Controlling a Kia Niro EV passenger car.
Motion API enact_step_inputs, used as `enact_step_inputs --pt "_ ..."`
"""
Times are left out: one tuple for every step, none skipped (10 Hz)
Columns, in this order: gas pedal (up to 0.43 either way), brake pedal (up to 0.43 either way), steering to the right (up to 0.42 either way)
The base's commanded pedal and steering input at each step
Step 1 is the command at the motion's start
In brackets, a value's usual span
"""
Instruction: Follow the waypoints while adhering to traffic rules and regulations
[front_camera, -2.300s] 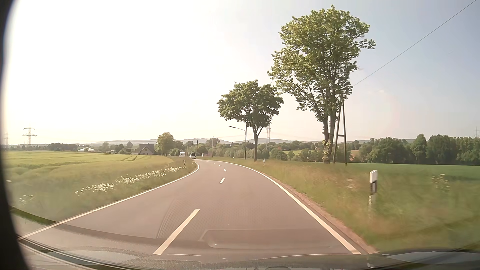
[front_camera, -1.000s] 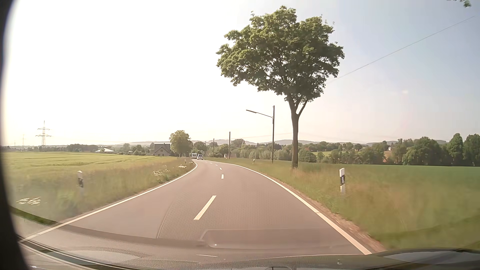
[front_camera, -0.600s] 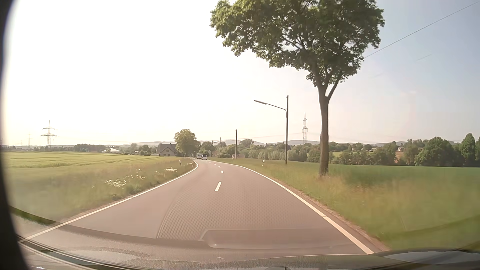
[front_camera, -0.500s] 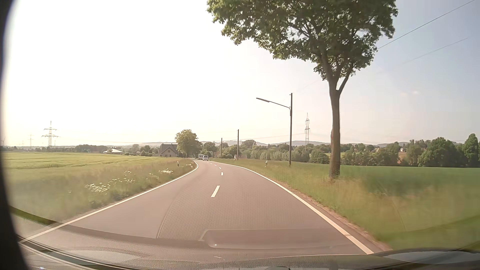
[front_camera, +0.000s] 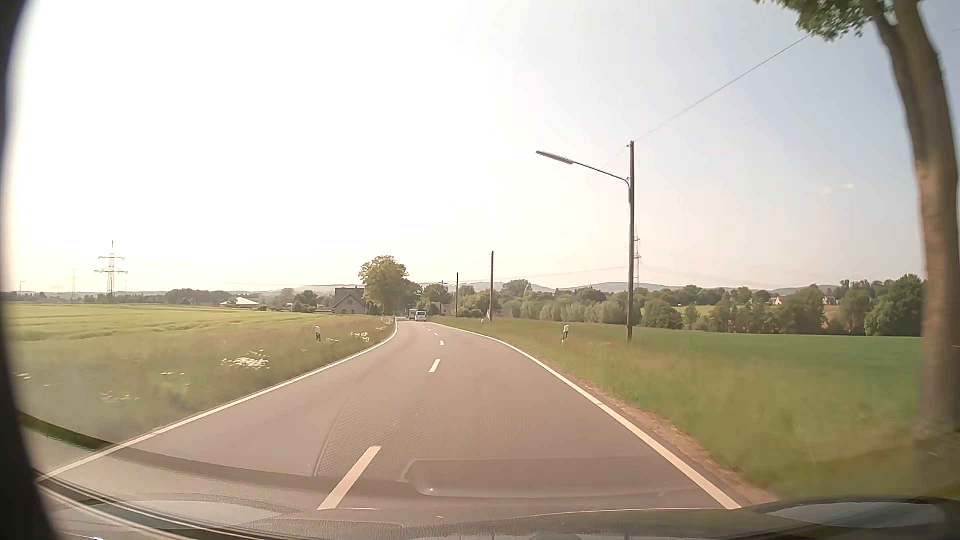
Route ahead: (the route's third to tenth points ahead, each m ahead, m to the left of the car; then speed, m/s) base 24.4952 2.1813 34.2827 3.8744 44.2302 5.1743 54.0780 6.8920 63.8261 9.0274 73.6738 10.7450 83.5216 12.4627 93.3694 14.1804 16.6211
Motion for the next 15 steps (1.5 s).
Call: enact_step_inputs --pt "0.138 0.0 -0.02" --pt "0.138 0.0 -0.021" --pt "0.13 0.0 -0.024" --pt "0.11 0.0 -0.026" --pt "0.098 0.0 -0.027" --pt "0.098 0.0 -0.028" --pt "0.098 0.0 -0.029" --pt "0.098 0.0 -0.029" --pt "0.11 0.0 -0.029" --pt "0.13 0.0 -0.029" --pt "0.138 0.0 -0.029" --pt "0.157 0.0 -0.029" --pt "0.169 0.0 -0.028" --pt "0.169 0.0 -0.026" --pt "0.169 0.0 -0.022"
